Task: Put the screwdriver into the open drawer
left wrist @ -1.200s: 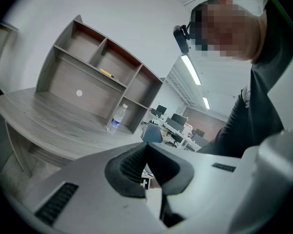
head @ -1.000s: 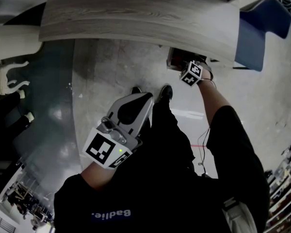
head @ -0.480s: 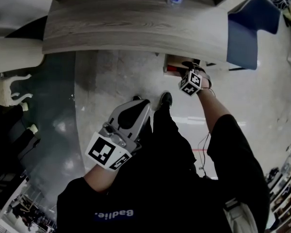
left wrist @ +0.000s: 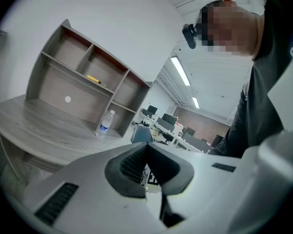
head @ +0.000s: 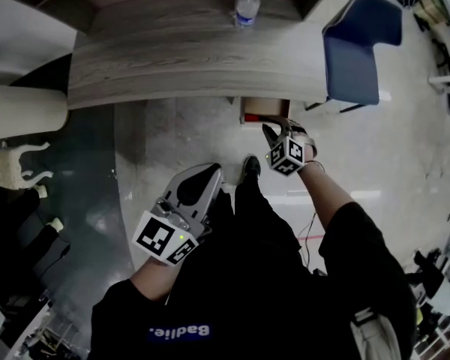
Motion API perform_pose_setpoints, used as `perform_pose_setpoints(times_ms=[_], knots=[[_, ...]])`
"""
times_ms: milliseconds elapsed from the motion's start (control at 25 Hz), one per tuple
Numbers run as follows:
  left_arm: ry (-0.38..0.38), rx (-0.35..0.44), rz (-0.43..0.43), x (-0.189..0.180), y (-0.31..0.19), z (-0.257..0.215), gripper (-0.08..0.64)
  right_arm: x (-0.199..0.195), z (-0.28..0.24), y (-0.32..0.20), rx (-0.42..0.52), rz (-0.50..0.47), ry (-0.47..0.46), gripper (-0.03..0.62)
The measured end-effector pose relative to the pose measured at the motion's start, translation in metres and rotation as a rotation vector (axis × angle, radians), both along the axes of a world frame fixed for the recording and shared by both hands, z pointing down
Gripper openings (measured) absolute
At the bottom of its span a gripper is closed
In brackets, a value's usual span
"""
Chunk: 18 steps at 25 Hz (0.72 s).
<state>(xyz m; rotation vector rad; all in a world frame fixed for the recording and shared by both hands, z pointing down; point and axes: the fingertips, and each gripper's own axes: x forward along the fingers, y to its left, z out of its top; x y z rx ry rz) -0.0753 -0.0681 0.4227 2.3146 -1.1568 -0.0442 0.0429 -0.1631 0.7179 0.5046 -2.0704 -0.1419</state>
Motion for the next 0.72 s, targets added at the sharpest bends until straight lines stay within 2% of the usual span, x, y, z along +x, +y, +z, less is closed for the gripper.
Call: perform_pose_setpoints(times_ms=[240,400,720], knots=[[-0.008,0.008,0.059,0.012,0.01,-0.008,0.003,-0.007,-0.073,0.019,0.027,0.094,-0.144,0.094],[-0.002,0.034,0.091,0.022,0.01,-0.025,0.003,-0.01,-0.117,0.031,0.007,0.175,-0.252,0.08],[0.01,0.098,0.152,0.039,0.012,-0.06,0.003,-0.019,-0.204,0.046,0.031,0.239,-0.412,0.058]])
